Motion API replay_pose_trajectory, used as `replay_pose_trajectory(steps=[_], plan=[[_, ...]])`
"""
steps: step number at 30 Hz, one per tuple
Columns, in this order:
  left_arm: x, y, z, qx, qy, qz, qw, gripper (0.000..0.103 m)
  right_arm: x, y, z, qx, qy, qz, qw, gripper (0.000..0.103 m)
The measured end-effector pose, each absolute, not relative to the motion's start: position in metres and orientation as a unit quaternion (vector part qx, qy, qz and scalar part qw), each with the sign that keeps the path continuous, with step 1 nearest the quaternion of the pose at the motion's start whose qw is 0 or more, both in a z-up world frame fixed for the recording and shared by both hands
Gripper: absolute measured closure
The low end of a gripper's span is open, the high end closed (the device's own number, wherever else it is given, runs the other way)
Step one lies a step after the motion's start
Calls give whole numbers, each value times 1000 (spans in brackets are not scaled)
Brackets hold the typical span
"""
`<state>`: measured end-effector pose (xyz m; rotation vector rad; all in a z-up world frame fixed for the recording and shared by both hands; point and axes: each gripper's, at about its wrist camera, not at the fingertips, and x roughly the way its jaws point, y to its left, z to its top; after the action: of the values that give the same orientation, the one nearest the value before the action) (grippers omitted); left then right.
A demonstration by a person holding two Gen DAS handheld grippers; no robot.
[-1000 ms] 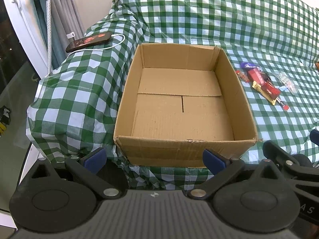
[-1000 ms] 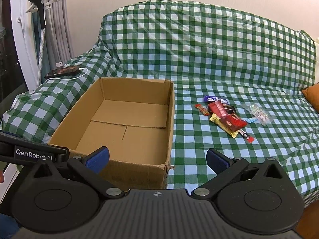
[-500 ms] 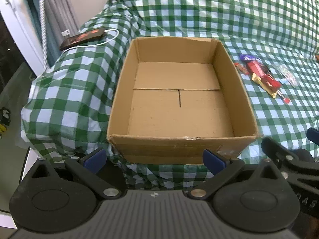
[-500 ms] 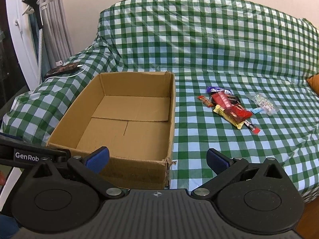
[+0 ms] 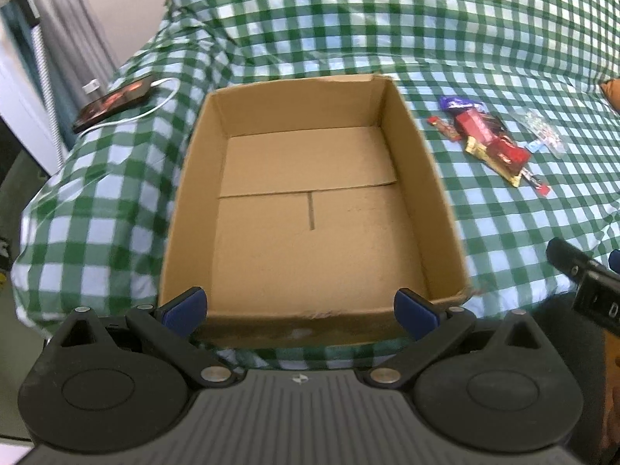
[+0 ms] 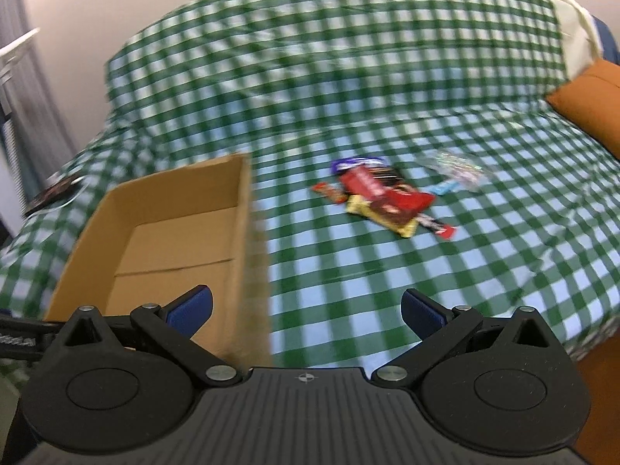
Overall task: Organize snacks
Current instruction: 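Move both grippers from the box toward the snack pile, then grasp the red chocolate pouch with the right gripper while the left gripper grasps the small red packet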
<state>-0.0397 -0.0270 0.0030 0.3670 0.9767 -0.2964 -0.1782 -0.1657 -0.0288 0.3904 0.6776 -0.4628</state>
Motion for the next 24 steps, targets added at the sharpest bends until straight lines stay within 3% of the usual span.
replay_pose_trajectory(steps=[13,24], plan=[[7,-133,11,189,447,-172,857,0,-169,-295,-75,272,300,-322,856,0],[67,-194,10,195,438,-154,864,0,-34,-402,-156,328,333,-327,822,0]])
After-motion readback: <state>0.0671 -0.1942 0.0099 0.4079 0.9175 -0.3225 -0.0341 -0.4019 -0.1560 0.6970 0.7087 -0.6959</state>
